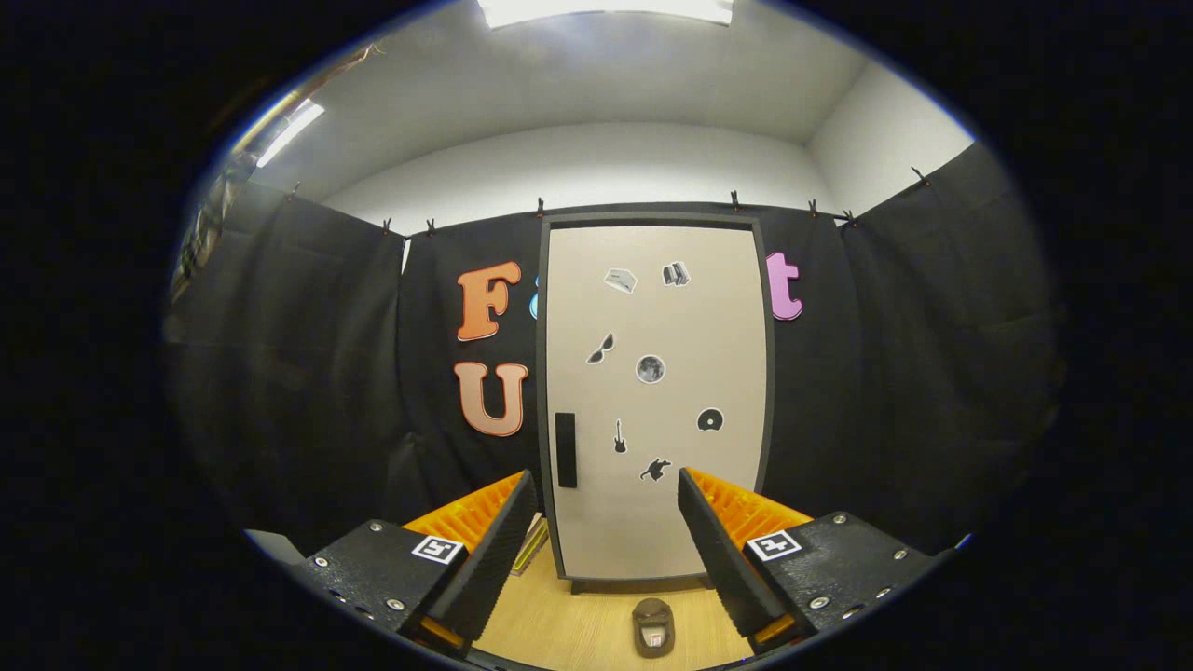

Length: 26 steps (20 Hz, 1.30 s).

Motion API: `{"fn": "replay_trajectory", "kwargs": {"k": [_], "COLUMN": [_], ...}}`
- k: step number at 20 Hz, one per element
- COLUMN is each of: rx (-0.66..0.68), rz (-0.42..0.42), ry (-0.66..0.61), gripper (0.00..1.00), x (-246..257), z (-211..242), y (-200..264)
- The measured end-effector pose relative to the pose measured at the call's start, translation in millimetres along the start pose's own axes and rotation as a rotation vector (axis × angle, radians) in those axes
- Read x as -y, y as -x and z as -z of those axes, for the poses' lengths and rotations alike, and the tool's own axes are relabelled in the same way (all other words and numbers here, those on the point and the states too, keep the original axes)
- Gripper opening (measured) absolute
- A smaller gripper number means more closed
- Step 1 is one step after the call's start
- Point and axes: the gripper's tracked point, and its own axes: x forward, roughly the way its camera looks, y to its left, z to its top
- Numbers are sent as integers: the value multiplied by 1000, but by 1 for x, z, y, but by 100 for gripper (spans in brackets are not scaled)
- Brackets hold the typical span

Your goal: Open the shoe cabinet door, grab the shoes and put them into the shoe cabinet, then close the shoe cabinet door.

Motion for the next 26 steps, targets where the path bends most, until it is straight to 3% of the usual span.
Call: {"fn": "replay_trajectory", "kwargs": {"k": [10, 26], "rx": [-14, -20], "rz": [-17, -19], "ry": [-4, -4], "gripper": [95, 95], "x": [-42, -43], "z": [17, 50], "y": [-47, -171]}}
